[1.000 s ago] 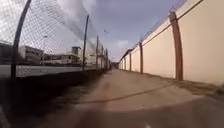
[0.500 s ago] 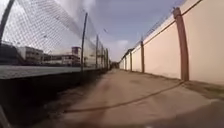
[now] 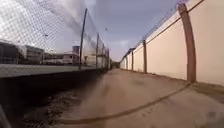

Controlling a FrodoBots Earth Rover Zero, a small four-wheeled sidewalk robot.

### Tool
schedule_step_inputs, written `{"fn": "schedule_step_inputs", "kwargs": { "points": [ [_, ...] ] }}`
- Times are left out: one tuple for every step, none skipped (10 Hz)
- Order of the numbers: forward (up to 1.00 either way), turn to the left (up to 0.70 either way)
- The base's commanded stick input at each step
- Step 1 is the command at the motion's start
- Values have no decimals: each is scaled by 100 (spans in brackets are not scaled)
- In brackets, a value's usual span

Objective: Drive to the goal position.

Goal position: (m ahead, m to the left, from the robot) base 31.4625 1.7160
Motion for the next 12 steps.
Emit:
{"fn": "schedule_step_inputs", "kwargs": {
  "points": [
    [70,-35],
    [70,-35],
    [70,-35],
    [70,-35],
    [70,-35],
    [70,-35],
    [70,-35],
    [70,-35],
    [70,-35],
    [70,-35],
    [70,-35],
    [70,-35]
  ]
}}
